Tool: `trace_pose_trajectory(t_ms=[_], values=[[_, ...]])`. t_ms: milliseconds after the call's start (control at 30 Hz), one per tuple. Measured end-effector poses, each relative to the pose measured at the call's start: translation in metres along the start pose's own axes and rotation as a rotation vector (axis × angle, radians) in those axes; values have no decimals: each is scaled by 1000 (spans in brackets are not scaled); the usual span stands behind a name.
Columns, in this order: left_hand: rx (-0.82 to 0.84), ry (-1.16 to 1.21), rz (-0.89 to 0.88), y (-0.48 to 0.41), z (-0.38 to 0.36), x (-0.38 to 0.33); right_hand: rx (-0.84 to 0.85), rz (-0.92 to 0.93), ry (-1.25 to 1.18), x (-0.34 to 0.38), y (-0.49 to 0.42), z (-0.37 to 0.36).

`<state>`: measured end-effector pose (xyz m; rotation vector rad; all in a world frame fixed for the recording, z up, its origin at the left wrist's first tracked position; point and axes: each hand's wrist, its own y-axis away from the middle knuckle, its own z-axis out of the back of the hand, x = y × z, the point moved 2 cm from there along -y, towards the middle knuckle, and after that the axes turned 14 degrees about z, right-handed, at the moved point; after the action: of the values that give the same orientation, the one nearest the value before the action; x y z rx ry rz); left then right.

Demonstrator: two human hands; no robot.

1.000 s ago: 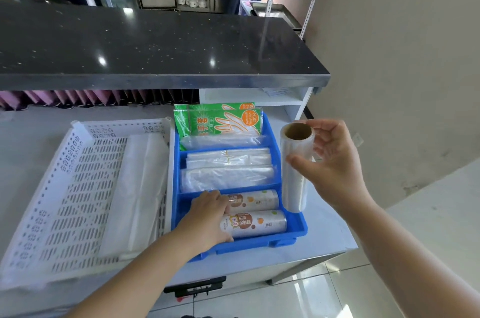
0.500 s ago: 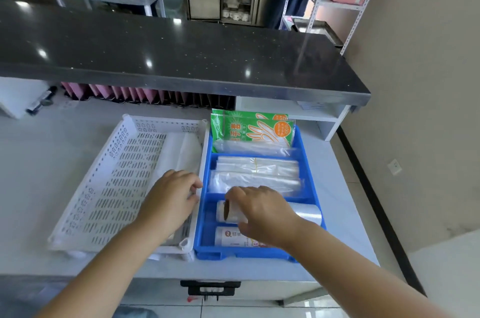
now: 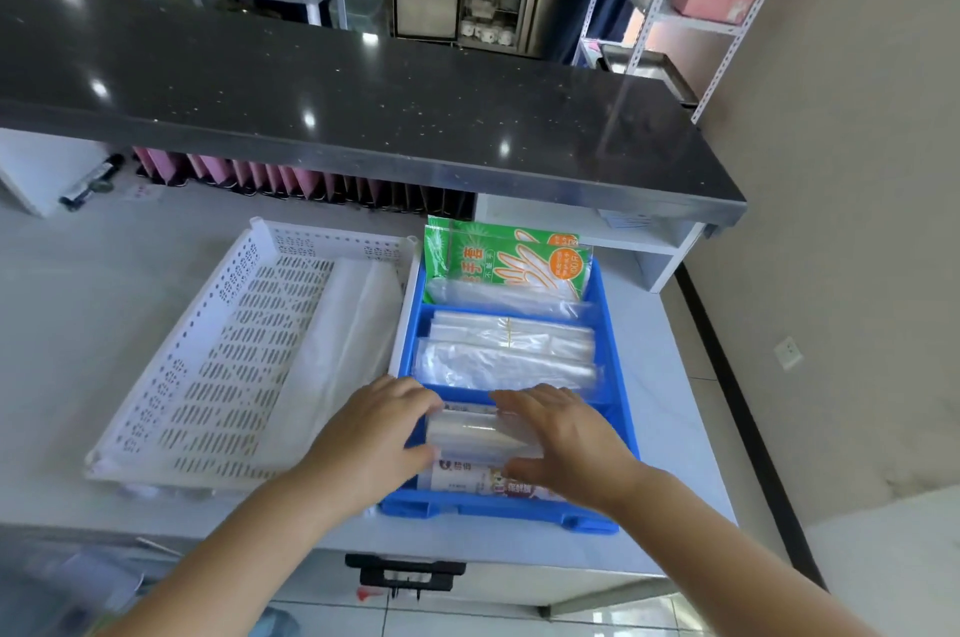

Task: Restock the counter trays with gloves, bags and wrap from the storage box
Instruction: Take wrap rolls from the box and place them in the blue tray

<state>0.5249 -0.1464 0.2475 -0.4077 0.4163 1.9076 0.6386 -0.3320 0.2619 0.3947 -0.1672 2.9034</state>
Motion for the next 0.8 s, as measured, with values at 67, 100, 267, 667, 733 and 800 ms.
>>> trace_pose_trajectory(t_ms=[67, 100, 267, 667, 733, 800], values=[[18, -45, -46, 0, -8, -7, 13, -26, 48, -7, 12, 1], [9, -79, -68, 0, -12, -10, 15, -37, 58, -9, 17, 1], [-83, -145, -85, 4, -16, -13, -18, -48, 62, -8, 20, -4], [-276, -72, 235, 69, 18, 6, -75, 186, 147, 23, -13, 10], [-333, -87, 316, 96, 30, 21, -94, 264, 156, 44, -31, 7], [-389, -116, 406, 127, 42, 38, -118, 336, 161, 67, -49, 1]])
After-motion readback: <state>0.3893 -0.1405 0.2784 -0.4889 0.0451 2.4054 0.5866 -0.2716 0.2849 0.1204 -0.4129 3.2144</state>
